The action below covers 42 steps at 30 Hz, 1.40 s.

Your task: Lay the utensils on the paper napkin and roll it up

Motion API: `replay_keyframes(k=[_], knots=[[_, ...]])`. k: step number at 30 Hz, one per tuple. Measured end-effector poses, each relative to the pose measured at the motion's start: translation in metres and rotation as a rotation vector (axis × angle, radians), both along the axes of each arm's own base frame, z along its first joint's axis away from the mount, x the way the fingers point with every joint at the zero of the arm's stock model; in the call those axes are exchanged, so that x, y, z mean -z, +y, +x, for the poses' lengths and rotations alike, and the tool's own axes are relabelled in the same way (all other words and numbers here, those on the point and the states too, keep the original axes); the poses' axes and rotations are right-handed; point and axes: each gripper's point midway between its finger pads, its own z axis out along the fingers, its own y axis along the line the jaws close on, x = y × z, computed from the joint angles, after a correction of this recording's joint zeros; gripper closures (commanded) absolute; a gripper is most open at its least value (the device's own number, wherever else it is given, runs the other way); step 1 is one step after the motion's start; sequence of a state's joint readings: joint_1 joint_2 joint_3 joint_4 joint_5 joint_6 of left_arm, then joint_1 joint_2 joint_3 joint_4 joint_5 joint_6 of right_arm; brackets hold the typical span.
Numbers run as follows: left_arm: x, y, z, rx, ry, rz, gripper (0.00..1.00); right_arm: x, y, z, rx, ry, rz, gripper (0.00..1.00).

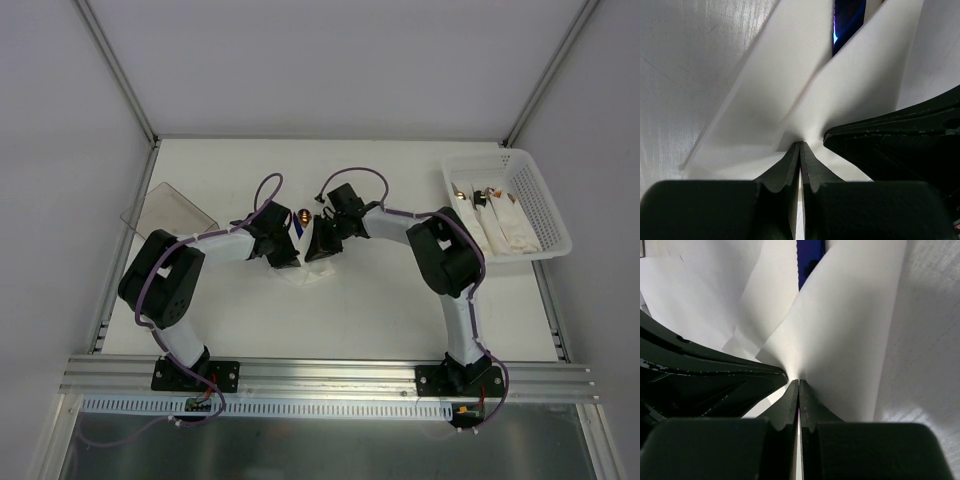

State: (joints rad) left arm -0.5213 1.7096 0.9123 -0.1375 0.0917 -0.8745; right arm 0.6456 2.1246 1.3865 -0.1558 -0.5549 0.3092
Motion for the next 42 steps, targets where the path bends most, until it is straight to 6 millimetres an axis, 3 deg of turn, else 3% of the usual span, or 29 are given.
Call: replay_keyframes(k=[12,20,23,32,42], knots=[[0.000,0.001,0.001,-0.005,-0.010,-0.011,0.98,0.003,0.001,0.001,-0.009,-0.024,-0.079,1.00],[0.000,-0.001,0.001,-0.004,-0.018,-0.024,0.98,0.001,-0.003,0.001,0.006,-0.021,-0.141,0.75],[0.001,-0.001,0.002,-0.005,-0.019,-0.027,0.98,-0.002,-0.003,0.000,0.002,-0.018,-0.144,0.71],[0.001,-0.001,0.002,-0.008,-0.018,-0.029,0.99,-0.006,-0.005,-0.001,-0.028,0.001,-0.106,0.90],[0.000,0.001,0.002,-0.011,-0.010,-0.039,1.00,-0.014,-0.003,0.004,-0.035,-0.013,-0.037,0.94]])
